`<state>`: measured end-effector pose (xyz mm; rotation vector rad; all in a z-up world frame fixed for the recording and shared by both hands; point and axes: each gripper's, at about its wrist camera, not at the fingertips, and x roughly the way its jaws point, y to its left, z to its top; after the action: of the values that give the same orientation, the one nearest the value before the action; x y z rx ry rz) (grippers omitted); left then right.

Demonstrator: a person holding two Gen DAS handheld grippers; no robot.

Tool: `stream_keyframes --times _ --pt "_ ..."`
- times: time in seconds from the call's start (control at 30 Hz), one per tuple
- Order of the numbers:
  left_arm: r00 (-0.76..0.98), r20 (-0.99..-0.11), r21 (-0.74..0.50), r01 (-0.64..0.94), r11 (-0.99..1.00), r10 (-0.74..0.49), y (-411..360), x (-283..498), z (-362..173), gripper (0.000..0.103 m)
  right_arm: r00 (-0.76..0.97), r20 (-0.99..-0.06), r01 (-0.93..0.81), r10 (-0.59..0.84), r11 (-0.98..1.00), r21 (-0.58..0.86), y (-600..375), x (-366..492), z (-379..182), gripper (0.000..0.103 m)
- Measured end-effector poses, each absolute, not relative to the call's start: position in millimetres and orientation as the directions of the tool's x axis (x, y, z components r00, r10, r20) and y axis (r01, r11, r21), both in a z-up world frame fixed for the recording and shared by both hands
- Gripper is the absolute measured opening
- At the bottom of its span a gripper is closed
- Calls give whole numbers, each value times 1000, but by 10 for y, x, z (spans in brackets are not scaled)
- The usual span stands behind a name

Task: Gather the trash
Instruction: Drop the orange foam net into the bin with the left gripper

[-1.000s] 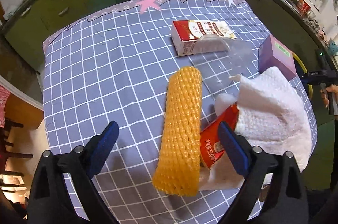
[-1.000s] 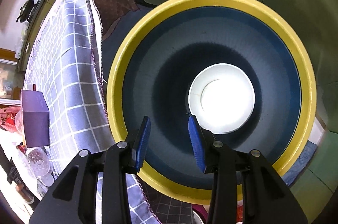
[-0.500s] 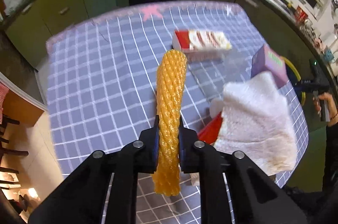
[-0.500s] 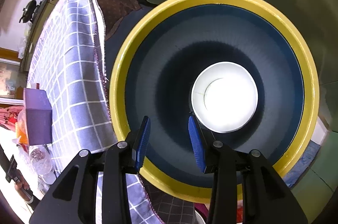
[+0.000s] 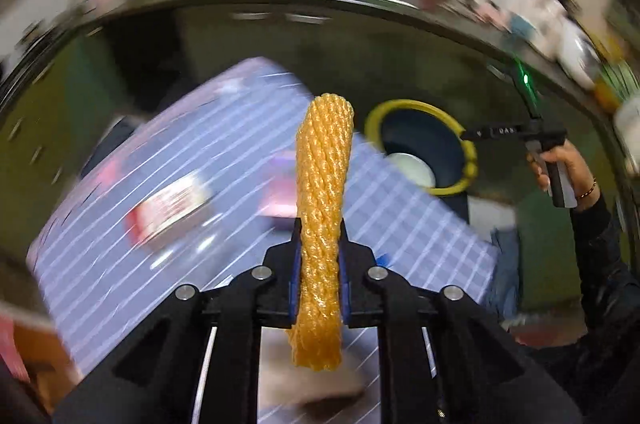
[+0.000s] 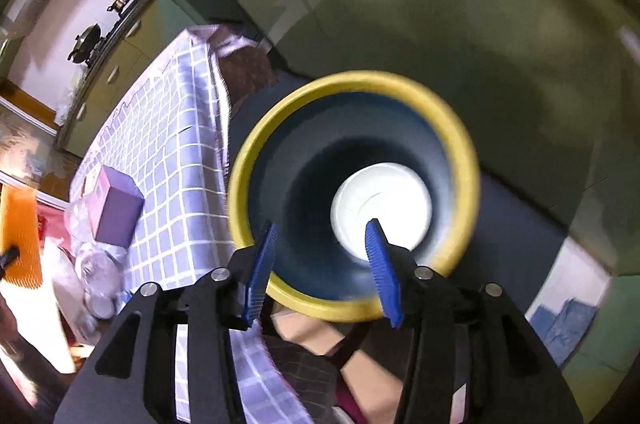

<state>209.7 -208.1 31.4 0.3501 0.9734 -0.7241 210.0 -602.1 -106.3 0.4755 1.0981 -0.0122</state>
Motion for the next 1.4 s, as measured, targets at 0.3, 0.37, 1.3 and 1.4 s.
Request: stream_keyframes --times 0.3,0.37,1.3,1.4 --pt "194 -901 -70 818 571 -387 -3972 2415 -266 14 546 -823 301 154 881 364 -6593 1232 -886 46" --pt "147 -911 -97 832 546 -386 -4362 2443 -445 15 556 -819 320 142 873 368 -6710 1069 -885 46" --pt "509 -801 -39 481 876 -315 -1715 2060 460 89 547 -713 -420 438 881 219 -4783 1792 -371 93" --pt "532 -799 -40 415 909 -278 -1353 1928 388 89 533 -695 -544 482 825 156 -4287 1994 -306 98"
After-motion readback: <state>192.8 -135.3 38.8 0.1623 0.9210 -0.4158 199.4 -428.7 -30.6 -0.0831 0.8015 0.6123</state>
